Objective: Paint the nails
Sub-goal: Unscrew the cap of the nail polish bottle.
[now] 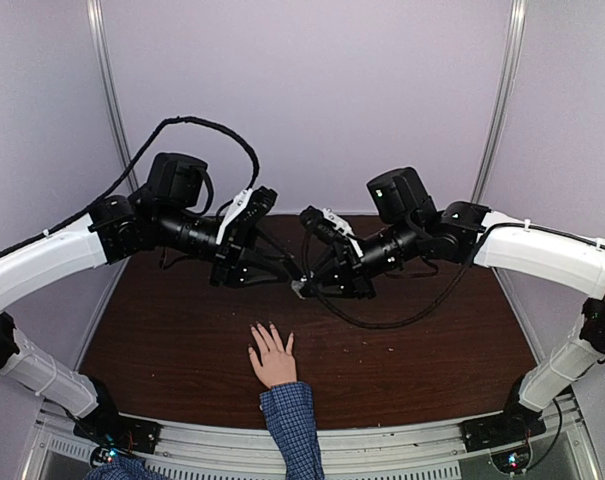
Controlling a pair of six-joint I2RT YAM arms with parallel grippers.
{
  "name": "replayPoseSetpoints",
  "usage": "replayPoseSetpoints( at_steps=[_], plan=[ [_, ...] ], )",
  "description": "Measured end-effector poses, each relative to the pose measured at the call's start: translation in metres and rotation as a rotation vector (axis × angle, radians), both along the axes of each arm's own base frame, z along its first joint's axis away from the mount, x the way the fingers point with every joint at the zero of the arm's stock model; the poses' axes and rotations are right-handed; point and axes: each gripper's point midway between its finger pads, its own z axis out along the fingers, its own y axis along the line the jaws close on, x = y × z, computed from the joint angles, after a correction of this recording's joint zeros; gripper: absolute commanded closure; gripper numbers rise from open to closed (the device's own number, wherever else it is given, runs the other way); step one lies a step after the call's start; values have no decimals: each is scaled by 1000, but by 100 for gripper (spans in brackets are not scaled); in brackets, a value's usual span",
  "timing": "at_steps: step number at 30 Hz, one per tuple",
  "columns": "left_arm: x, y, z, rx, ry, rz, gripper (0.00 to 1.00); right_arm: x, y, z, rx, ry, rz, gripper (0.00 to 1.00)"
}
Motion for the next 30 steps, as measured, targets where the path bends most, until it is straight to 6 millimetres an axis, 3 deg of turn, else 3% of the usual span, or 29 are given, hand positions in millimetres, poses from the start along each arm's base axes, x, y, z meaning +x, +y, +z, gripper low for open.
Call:
replayPoseSetpoints(
  at_steps=[10,21,30],
  plan=[
    [-3,-3,-6,35,-33,1,72,1,2,-3,-7,6,1,100],
    [-1,-5,-11,52,-41,2,77,1,2,-4,-9,8,2,100],
    [1,-5,-13,58,-49,11,95,-1,2,-4,-10,11,7,100]
  ],
)
